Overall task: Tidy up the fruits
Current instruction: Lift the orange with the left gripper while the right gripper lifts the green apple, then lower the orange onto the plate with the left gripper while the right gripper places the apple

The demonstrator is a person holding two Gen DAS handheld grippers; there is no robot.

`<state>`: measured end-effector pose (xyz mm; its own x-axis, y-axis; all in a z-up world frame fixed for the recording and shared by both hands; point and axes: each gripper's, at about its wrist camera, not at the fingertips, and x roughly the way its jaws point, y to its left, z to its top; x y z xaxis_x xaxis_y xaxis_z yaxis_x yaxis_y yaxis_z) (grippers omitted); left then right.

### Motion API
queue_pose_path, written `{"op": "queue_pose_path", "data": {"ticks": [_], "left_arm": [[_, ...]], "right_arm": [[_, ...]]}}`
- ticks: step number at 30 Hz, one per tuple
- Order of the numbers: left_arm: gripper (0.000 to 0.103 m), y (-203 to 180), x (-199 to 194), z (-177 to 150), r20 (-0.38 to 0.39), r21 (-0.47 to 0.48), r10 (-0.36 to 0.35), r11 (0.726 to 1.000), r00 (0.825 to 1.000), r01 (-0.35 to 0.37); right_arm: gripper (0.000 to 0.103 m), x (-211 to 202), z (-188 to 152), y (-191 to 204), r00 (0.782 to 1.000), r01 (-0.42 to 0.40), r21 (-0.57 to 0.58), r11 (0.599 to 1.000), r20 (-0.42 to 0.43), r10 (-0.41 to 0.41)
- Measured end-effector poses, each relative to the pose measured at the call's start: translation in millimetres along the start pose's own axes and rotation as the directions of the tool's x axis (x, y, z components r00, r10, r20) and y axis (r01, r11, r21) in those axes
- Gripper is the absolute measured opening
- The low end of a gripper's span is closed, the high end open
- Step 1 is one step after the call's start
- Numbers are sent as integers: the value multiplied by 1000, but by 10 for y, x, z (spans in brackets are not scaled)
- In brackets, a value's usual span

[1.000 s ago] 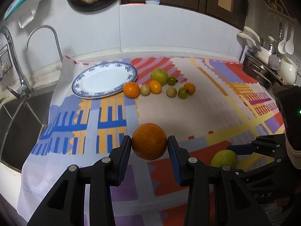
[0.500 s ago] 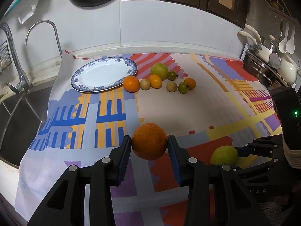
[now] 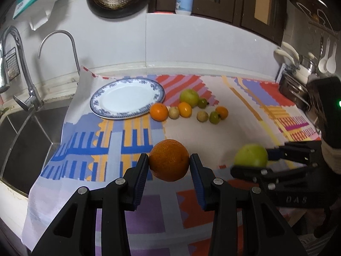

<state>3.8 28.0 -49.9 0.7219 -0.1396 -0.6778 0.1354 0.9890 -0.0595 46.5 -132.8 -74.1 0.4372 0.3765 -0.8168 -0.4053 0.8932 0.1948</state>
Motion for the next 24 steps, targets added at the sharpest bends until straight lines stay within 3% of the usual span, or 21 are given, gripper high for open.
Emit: {"op": "queue_pose_path", "data": {"ticks": [13,24], "left_arm": [[39,282,52,492,109,-19,76,997,991,-75],[39,661,474,1058,133,-39,120,992,984,-116]], "right_arm": [[51,-28,888,115,979,-11,-90,996,204,29],[51,324,1652,114,975,-19,-151,988,217,51]]}}
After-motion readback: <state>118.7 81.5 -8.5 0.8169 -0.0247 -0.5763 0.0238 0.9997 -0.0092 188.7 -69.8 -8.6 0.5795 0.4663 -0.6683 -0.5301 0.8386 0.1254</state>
